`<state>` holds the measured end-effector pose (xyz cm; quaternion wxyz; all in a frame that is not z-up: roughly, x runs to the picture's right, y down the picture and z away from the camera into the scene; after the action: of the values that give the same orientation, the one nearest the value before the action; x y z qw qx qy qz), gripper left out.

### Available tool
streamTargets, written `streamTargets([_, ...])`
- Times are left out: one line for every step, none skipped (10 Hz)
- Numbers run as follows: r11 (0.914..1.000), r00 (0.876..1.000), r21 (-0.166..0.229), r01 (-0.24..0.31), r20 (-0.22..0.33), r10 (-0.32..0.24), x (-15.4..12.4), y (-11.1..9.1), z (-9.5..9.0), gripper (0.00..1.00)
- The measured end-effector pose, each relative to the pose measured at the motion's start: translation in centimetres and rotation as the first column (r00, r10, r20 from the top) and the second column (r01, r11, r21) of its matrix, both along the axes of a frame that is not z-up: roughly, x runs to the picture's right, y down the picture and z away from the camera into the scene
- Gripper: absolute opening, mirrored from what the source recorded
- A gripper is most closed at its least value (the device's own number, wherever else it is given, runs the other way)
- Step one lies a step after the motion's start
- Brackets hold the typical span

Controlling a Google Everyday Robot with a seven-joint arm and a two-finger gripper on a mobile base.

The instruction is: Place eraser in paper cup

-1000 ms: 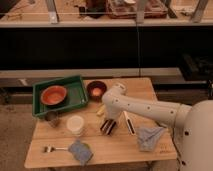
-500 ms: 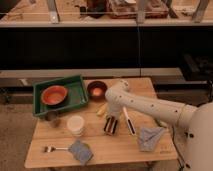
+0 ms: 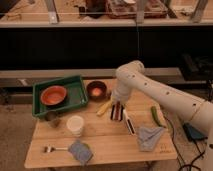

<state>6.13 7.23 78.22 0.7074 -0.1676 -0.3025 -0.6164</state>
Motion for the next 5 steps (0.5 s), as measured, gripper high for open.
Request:
streamTargets([0.9992, 0.997, 0.004, 0.040, 0.066, -0.041, -0.9, -1.0, -1.0, 0.00])
streamTargets([0.9974, 0.990, 0.017, 0.071, 0.117, -0.072, -2.3, -1.4, -1.4, 0.00])
streamTargets([0.9939, 0.979, 0.031, 0.106, 0.169, -0.110, -4.3, -1.5, -1.5, 0.00])
streamTargets([0.9886, 0.964, 0.050, 0.142, 0.219, -0.149, -6.7, -1.5, -1.7, 0.00])
streamTargets([0.9818, 0.947, 0.072, 0.176, 0.261, -0.189, -9.0, -1.6, -1.8, 0.00])
